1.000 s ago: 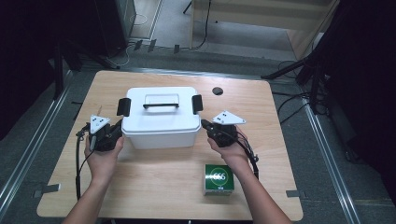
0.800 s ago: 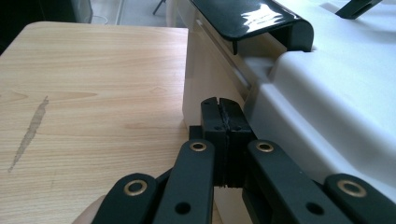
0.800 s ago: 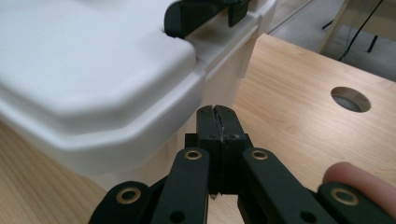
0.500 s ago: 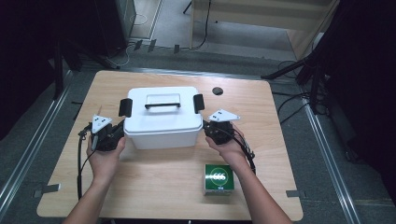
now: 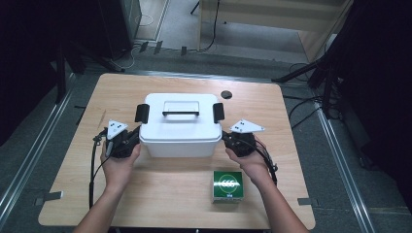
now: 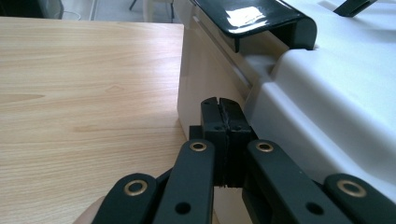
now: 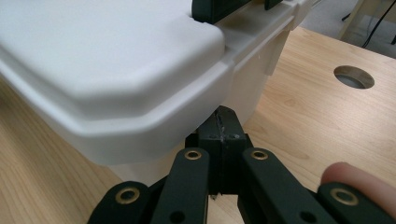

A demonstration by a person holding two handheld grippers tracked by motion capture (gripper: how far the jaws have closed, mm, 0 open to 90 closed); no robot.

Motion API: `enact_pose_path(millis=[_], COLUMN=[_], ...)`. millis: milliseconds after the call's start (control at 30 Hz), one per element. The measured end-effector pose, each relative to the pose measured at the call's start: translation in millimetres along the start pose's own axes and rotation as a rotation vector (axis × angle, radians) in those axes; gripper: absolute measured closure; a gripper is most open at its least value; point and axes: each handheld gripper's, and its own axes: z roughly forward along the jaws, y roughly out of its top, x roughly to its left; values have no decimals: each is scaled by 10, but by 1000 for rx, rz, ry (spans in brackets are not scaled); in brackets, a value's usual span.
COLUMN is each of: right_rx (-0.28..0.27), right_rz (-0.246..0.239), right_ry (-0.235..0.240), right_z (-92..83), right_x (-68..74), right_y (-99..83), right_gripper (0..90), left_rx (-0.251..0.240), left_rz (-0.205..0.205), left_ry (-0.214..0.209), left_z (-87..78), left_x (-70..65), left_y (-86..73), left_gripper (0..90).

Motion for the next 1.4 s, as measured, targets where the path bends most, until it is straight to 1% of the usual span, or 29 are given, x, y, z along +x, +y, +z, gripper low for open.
enact_pose_path(millis=[100,133,200,267,300,367,467,533,567,600,667,700,767,800,833,900,933,967,1000,1033,1067,1133,1167,1233,1267,1300,1333,1367,1400], right_rx=[-5,-8,-9,-11,-9,-11,-18,-11,-11,-13,-17,-22,-28,-29,-30,-30,-36,-35,-33,-31,-32,-34,-31,-9,-9,28,43,57,71], right_rz=[-4,-6,-30,-53,-57,-70,-66,-67,-66,-59,-56,-57,-46,-47,-59,-81,-97,-107,-123,-139,-154,-167,-177,-190,-190,-210,-229,-248,-250], right_ry=[3,8,14,18,17,17,4,-7,-5,7,15,12,15,7,-2,4,14,18,13,4,-4,-4,2,48,48,80,88,85,93], right_z=[-16,-16,-15,-11,-15,-33,-93,-150,-181,-217,-292,-328,-395,-426,-453,-501,-525,-550,-569,-590,-611,-662,-687,-720,-720,-730,-728,-727,-727], right_x=[13,22,51,65,75,74,46,14,-10,-37,-87,-112,-163,-180,-194,-216,-225,-230,-238,-245,-260,-294,-313,-343,-343,-342,-334,-328,-322], right_y=[-16,-19,-25,-24,-24,-30,-55,-77,-86,-94,-108,-115,-126,-130,-131,-127,-123,-115,-105,-92,-77,-39,-17,28,28,78,102,128,154], right_gripper=[900,900,900,900,900,900,873,843,818,794,733,695,598,558,532,465,443,431,411,376,360,313,294,234,234,156,142,129,126], left_rx=[-8,-13,-17,-17,-15,-28,-45,-54,-59,-71,-100,-110,-118,-123,-117,-111,-103,-94,-87,-78,-70,-53,-53,-48,-48,-44,-53,-56,-60], left_rz=[3,-7,-15,-11,-3,-10,-6,-14,-19,-26,-33,-35,-36,-38,-36,-47,-49,-53,-54,-52,-57,-56,-58,-53,-53,-49,-47,-34,-26], left_ry=[18,22,26,28,28,28,38,44,57,59,54,54,60,62,71,74,66,77,94,103,109,112,108,88,88,97,104,107,124], left_z=[-22,-28,-41,-52,-61,-86,-139,-189,-222,-257,-346,-392,-470,-503,-529,-573,-591,-603,-613,-623,-629,-638,-647,-662,-662,-669,-676,-684,-680], left_x=[1,8,33,40,40,48,94,157,187,218,270,291,320,330,341,373,391,400,404,415,427,444,450,460,460,471,476,480,478], left_y=[-5,-8,-12,-17,-20,-32,-66,-100,-120,-144,-203,-233,-300,-333,-362,-424,-455,-483,-509,-528,-538,-551,-564,-594,-594,-612,-619,-626,-636], left_gripper=[900,900,900,900,900,900,900,875,842,797,755,703,571,517,451,332,309,277,237,203,168,113,92,59,49,43,42,42,40])
